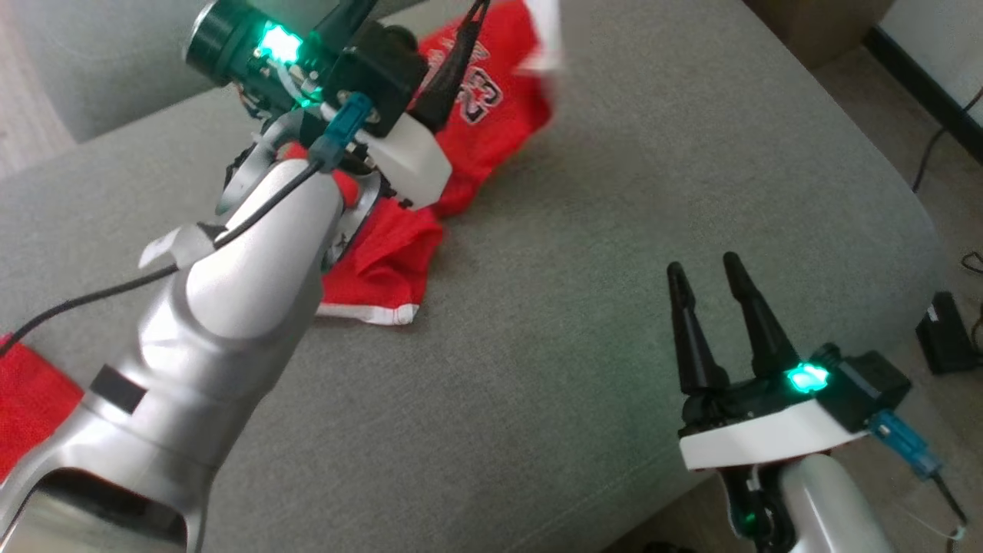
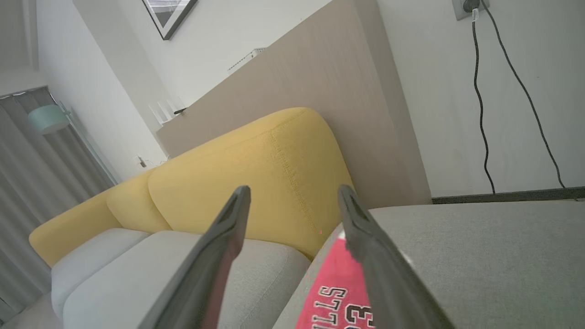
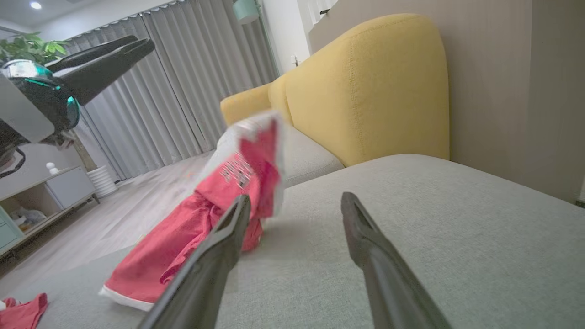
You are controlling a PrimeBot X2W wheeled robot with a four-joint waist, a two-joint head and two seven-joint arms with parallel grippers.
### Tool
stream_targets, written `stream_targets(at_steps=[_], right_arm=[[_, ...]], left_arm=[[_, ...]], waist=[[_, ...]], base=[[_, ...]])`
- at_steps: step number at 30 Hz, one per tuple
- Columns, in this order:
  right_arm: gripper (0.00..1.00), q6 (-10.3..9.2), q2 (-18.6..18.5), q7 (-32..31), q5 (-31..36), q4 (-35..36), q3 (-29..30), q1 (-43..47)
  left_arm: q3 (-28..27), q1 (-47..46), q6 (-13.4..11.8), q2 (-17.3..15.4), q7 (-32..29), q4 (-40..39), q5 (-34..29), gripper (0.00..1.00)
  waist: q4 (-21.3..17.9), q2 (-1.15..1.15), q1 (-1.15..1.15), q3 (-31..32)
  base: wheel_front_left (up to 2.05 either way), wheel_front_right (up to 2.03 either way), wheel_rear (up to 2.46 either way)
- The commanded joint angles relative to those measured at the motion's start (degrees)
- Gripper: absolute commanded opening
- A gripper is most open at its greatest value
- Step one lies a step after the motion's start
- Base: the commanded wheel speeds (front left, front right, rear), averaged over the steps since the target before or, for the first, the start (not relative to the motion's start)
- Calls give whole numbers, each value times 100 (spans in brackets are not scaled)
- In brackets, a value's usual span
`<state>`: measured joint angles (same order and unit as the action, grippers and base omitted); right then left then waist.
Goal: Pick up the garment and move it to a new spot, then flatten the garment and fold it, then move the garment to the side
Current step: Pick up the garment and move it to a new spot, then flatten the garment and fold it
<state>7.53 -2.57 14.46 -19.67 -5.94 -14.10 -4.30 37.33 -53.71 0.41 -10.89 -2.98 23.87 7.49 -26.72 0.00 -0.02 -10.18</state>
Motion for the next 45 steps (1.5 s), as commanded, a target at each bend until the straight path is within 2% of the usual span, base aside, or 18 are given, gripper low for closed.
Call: stream_targets(at_steps=[1,6,13,18,23,27,35,40,45], right_arm=[[100,-4,-31,54,-23,207,-84,-237],[100,-4,-31,54,81,173,115,-175],[100,-4,-31,54,312,85,491,-47],[100,-4,-31,54,529,-17,781,140],[100,-4,-31,54,820,-108,886,358],[100,-4,-31,54,874,-106,985,501],[100,-4,-31,54,892,-91,995,741],[100,-4,-31,54,934,-101,1051,774],[100,-4,-31,54,1224,-188,892,645]], left_arm=[[-209,-311,-62,-151,98,-99,-31,100],[-311,-180,-129,-278,502,128,52,100],[-475,560,-378,-572,901,-225,225,100],[-545,1581,-741,-605,1200,-698,427,100],[-638,2777,-1209,-594,1452,-995,646,100],[-810,3696,-1553,-562,1590,-1137,915,100],[-1041,4726,-1887,-388,1768,-1434,1160,100],[-1107,4908,-1925,-332,1792,-1566,1089,100],[-1088,4785,-1836,-357,1796,-1602,982,100]], waist=[[81,0,2,-19],[557,0,2,98],[1368,0,2,398],[2035,0,2,687],[2493,0,2,961],[2672,0,2,1092],[2799,0,2,1165],[2853,0,2,1172],[3001,0,2,1107]], base=[[0,0,0],[0,0,0],[0,0,0],[0,0,0],[0,0,0],[0,0,0],[0,0,0],[0,0,0],[0,0,0]])
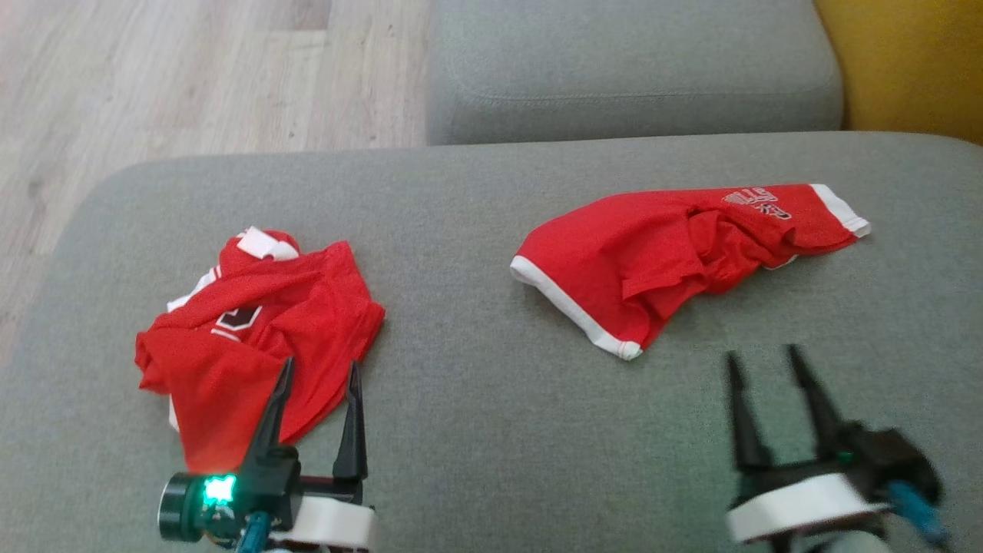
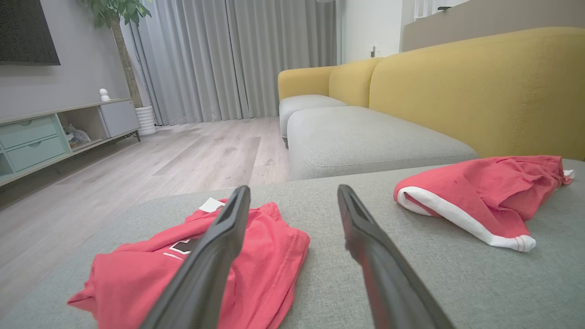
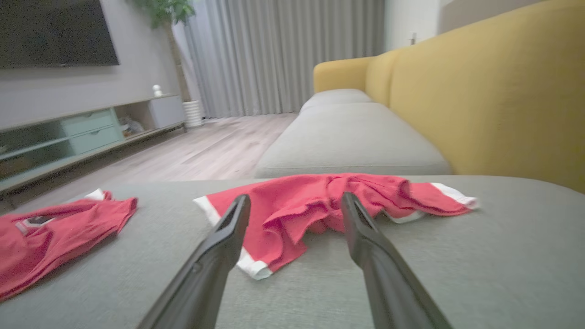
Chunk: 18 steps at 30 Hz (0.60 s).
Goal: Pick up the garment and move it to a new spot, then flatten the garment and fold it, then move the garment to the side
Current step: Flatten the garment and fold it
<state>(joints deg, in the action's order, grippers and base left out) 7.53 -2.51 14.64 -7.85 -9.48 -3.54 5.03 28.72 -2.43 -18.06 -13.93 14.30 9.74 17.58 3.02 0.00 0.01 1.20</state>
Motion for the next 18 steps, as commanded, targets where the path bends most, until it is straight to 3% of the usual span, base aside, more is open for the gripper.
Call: stream_targets(at_steps=[1,8,18], right_arm=[[100,-4,-37,33,162,97,-274,-349],[100,-4,-37,-322,735,-567,-838,-1082],[100,-4,-37,-1072,1359,-2042,-712,-2155]], left_arm=[[-241,-362,19,-49,68,-189,-19,100],[-166,-537,141,15,69,-102,-75,100],[-90,-882,311,189,69,10,-168,100]], waist=[[52,0,-1,-74],[276,0,-1,-450],[688,0,-1,-894]], base=[[0,0,0],[0,0,0],[0,0,0]])
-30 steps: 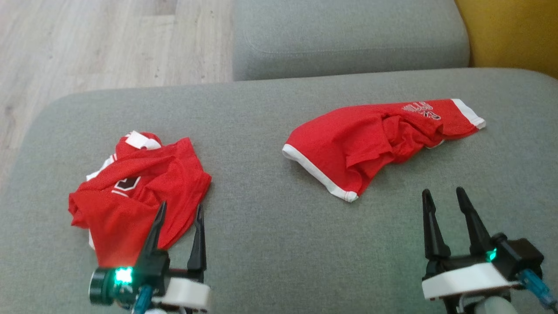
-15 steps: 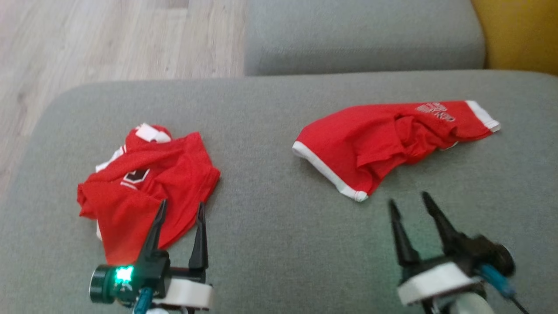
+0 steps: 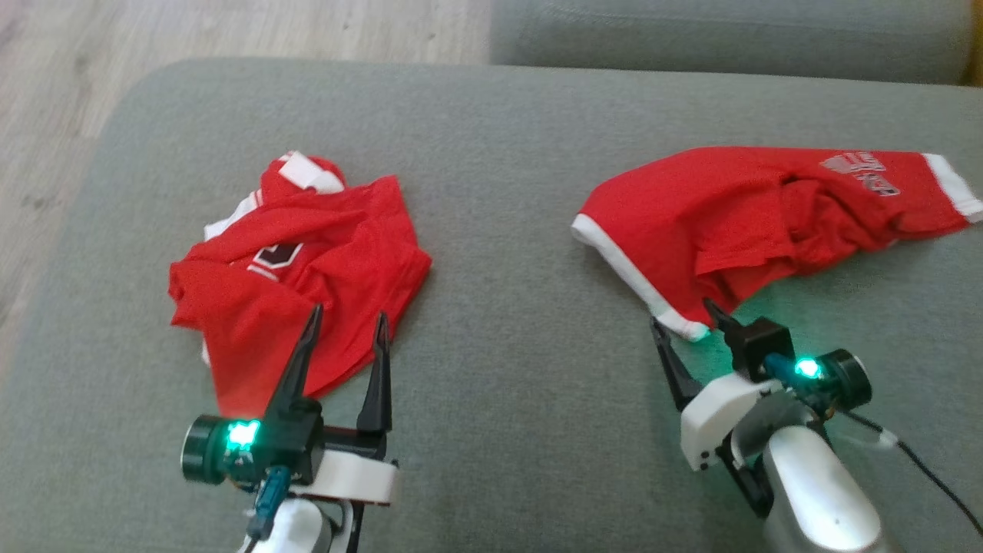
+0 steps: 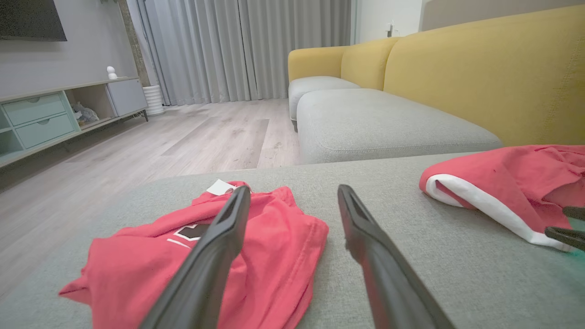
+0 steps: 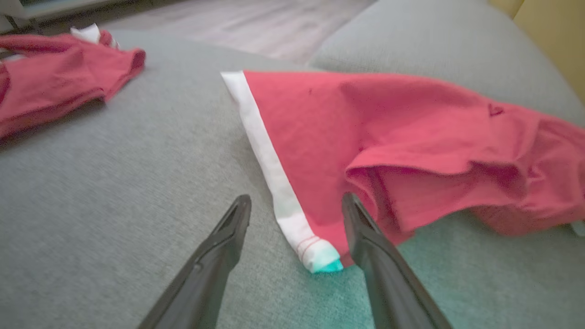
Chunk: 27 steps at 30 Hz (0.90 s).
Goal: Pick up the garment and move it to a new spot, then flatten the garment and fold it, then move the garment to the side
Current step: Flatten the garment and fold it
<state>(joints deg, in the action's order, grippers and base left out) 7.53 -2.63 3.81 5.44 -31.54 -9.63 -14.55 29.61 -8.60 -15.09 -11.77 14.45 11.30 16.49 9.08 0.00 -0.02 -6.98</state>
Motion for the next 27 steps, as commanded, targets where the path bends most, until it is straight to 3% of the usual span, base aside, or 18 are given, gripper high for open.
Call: stream_targets(at_steps=[1,7,8,9,10,11,20,27], right_arm=[[100,-4,-25,-57,81,25,-64,-276],[100,-4,-25,-364,146,-664,45,-574],[84,-4,-25,-359,112,-805,32,-622],[84,-4,-25,-359,112,-805,32,-622],[31,-4,-25,-344,121,-873,29,-632],[0,-4,-25,-322,135,-939,23,-632],[0,-4,-25,69,139,-1094,316,-449],[0,-4,-25,208,301,-513,1352,122]], left_arm=[[-177,-289,23,-15,54,-138,-70,100],[-238,-343,21,43,54,-166,-113,100],[-260,-347,21,48,54,-169,-121,100],[-260,-347,21,48,54,-169,-121,100],[-266,-355,28,48,54,-168,-125,100],[-268,-367,35,44,54,-169,-136,100],[-410,-271,0,-32,54,-230,-120,100],[-458,-98,-18,-32,54,-274,-107,100]], waist=[[113,0,2,-103],[173,0,2,-215],[151,0,2,-229],[151,0,2,-229],[137,0,2,-220],[122,0,2,-200],[-174,0,2,94],[-603,0,2,356]], base=[[0,0,0],[0,0,0],[0,0,0],[0,0,0],[0,0,0],[0,0,0],[0,0,0],[0,0,0]])
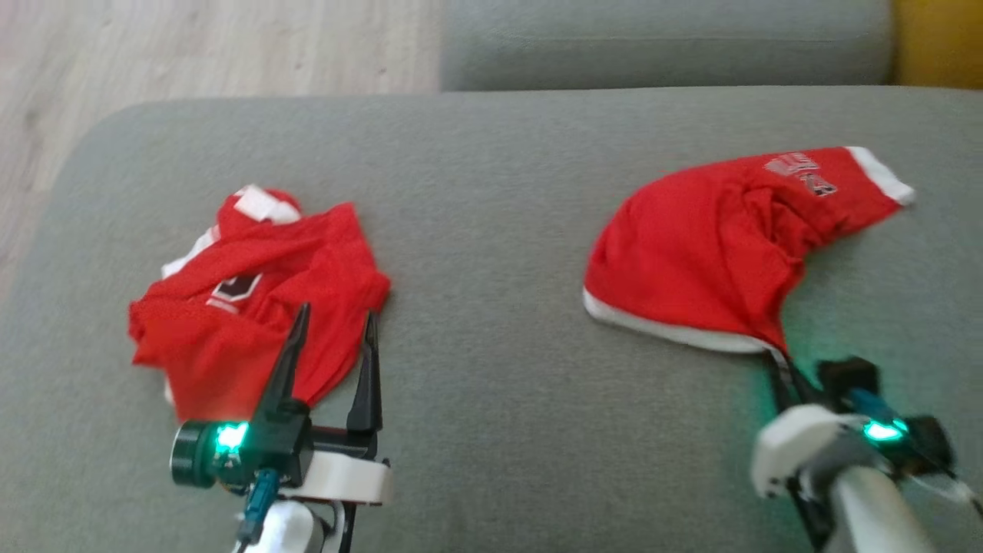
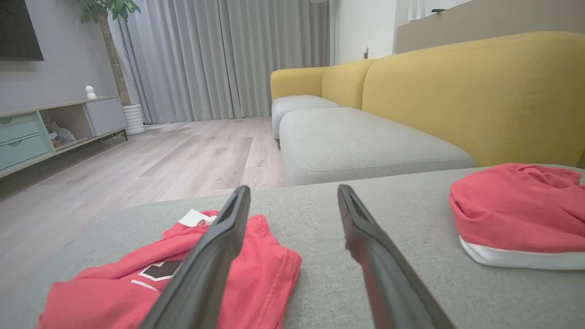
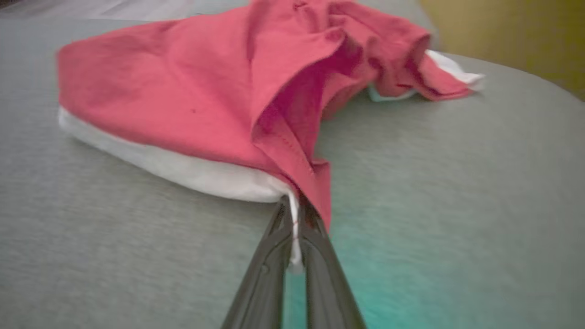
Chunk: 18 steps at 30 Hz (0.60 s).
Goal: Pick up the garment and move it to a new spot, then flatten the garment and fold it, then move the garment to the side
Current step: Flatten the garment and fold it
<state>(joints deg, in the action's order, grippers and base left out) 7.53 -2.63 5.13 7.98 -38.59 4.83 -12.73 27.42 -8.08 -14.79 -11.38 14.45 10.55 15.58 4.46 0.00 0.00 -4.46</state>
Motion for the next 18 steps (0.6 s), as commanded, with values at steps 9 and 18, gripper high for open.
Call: stream_targets(at_steps=[9,18], right_arm=[[0,-4,-25,-313,401,1414,958,694],[100,-4,-25,-363,334,2105,1288,814]], left_arm=[[-256,-70,-25,-38,54,-217,-46,100],[-264,-119,32,-19,54,-171,-64,100]], waist=[[-620,0,0,184],[-703,0,0,190]], base=[[0,0,0],[0,0,0]])
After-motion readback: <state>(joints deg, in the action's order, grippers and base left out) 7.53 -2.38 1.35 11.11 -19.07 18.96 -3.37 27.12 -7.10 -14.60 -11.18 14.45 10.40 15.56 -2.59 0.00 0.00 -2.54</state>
